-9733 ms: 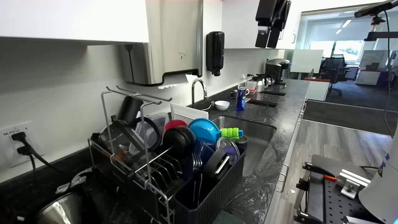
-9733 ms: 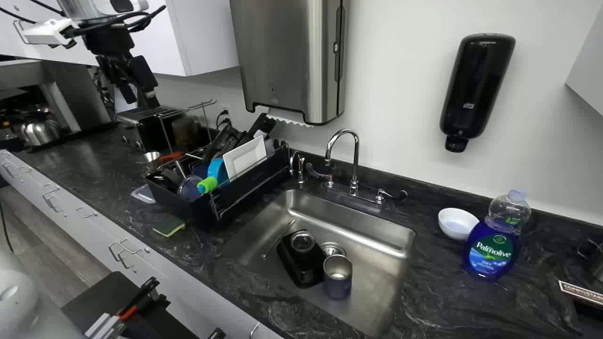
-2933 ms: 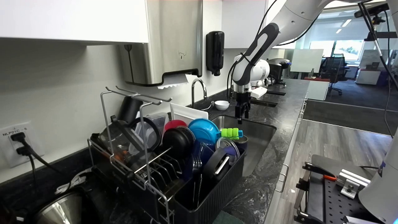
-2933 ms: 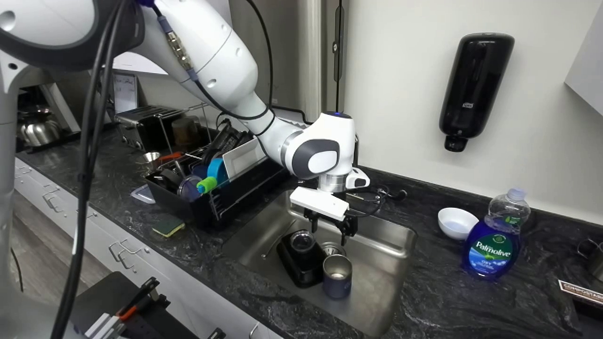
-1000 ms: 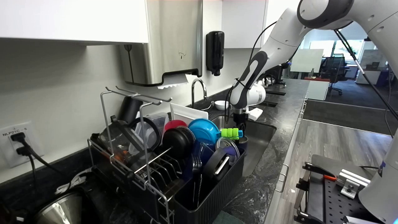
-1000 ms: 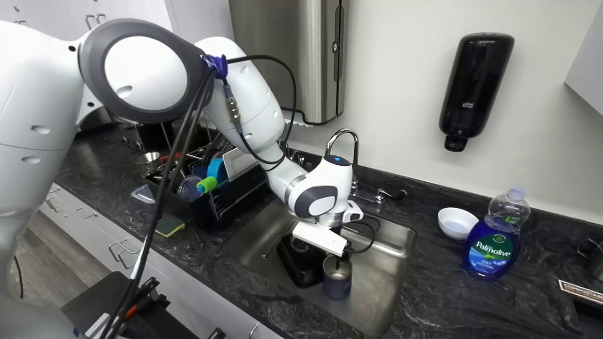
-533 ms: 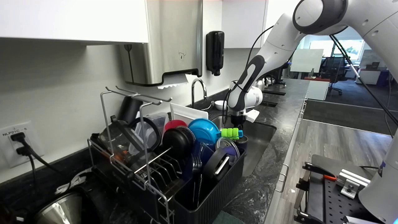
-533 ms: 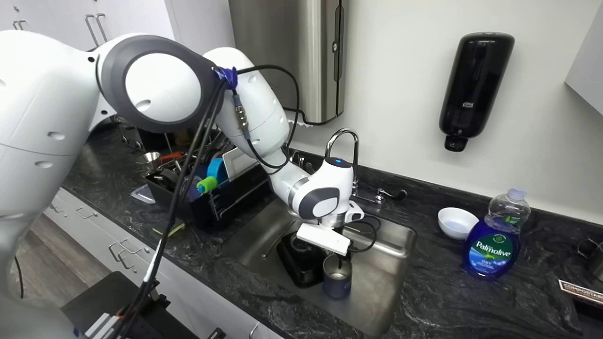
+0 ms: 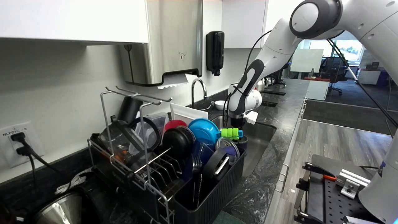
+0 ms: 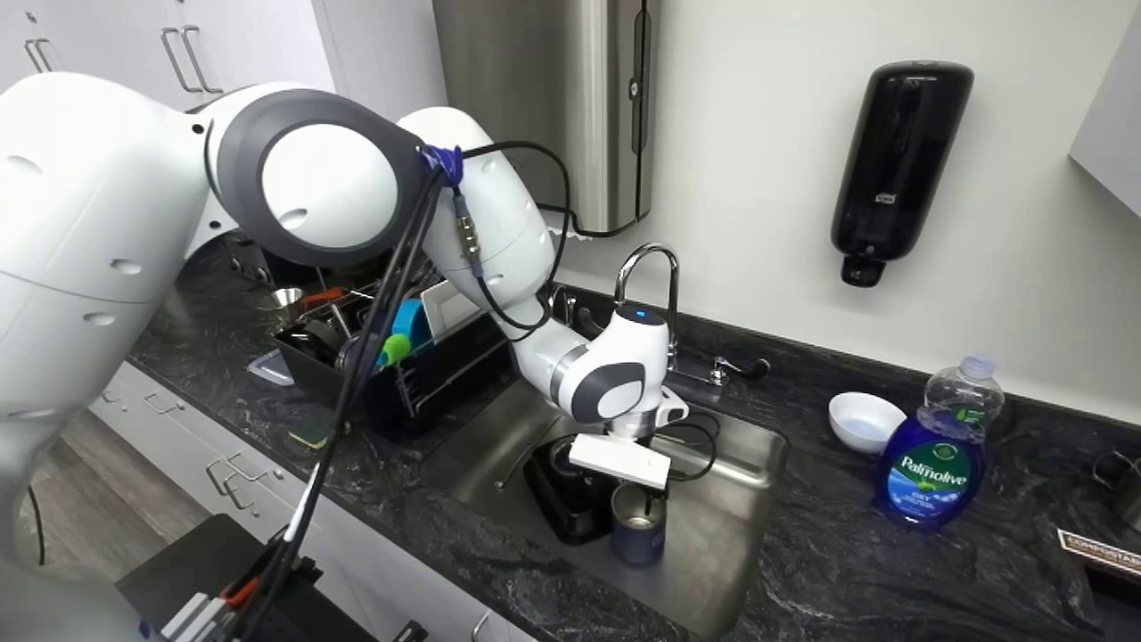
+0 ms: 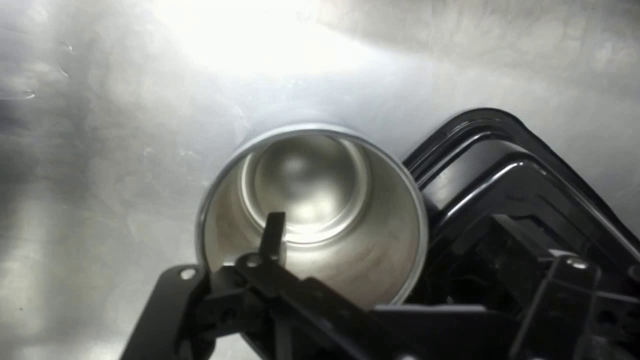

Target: Pick up the blue cup from the sink and hang it on the dish rack.

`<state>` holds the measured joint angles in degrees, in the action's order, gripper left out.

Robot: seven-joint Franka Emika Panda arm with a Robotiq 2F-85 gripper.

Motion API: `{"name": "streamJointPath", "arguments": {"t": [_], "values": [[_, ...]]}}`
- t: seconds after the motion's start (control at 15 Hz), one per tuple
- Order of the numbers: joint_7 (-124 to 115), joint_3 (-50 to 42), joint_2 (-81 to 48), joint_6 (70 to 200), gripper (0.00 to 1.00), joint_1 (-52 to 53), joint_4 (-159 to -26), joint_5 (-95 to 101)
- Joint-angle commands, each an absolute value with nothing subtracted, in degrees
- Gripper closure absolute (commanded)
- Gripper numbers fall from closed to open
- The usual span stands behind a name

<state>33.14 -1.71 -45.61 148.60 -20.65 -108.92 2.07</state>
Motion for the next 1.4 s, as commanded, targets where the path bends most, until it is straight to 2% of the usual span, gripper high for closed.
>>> {"name": "streamJointPath", "arguments": {"t": [0.0,1.2,1.27,1.33], "values": [[37.53,-0.4,-45.79,149.68,0.0,-22.62,-109.27,4.29],[42.72,0.21,-45.07,153.0,0.0,-22.78,-112.16,4.19],[42.66,0.21,-45.08,153.07,0.25,-22.72,-112.21,4.2],[42.62,0.15,-45.11,153.14,0.26,-22.63,-112.27,4.27]]}}
